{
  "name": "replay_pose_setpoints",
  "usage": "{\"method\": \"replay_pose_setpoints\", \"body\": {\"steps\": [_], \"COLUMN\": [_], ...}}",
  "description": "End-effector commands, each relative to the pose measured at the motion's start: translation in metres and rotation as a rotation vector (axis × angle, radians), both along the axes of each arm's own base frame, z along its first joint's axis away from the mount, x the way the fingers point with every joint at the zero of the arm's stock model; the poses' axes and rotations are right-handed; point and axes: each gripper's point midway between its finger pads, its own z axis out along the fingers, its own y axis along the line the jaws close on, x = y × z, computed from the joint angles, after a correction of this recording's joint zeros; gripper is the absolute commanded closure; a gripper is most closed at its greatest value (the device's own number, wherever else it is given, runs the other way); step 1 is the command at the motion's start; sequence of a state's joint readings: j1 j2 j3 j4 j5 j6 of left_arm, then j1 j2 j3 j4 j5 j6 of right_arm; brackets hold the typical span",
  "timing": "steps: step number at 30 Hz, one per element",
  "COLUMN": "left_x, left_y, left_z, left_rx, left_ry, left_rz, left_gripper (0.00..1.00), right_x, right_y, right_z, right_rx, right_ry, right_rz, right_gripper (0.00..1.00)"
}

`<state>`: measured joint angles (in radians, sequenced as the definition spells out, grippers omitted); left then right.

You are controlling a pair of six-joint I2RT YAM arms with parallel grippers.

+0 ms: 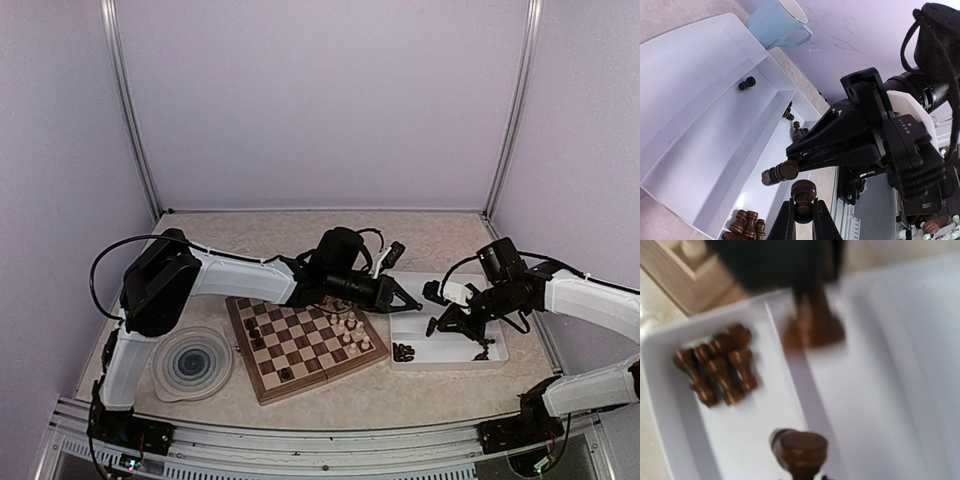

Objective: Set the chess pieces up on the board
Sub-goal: Place the pawn on b7.

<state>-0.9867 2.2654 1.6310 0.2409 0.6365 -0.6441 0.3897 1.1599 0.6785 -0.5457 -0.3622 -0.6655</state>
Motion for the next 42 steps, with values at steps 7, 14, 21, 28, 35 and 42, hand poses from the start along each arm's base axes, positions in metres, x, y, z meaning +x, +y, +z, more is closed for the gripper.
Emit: {"method": "replay_pose_setpoints", "body": {"steps": [7, 14, 21, 28, 35, 42], "left_x": [0.018, 0.009, -0.011, -0.029, -0.045, -0.057], "left_y": [0.051, 0.164, 0.247, 0.262, 0.256, 0.262], "left_z": [0.036, 0.029, 0.004, -0.033, -0.051, -0.063], "left_rx": [0.141, 0.636, 0.958, 1.044, 1.052, 1.088], "left_ry": [-0.166, -0.382, -0.435, -0.390, -0.357, -0.360], "left_rz": [0.085, 0.139, 0.112, 0.032, -0.040, -0.083], "left_gripper": [0.99, 0.99, 1.00, 1.00, 1.00, 1.00], "right_x": [0.007, 0.011, 0.014, 0.012, 0.012, 0.012], "right_y": [-0.009, -0.010, -0.012, -0.011, -0.012, -0.012], "right_z": [-0.004, -0.007, -0.010, -0.012, -0.014, -0.014], "right_rx": [0.004, -0.002, -0.017, -0.017, -0.021, -0.021], "right_ry": [0.002, 0.006, 0.002, 0.014, 0.018, 0.020], "right_rz": [-0.032, -0.047, -0.061, -0.056, -0.056, -0.054], "right_gripper": [1.00, 1.00, 1.00, 1.00, 1.00, 1.00]}}
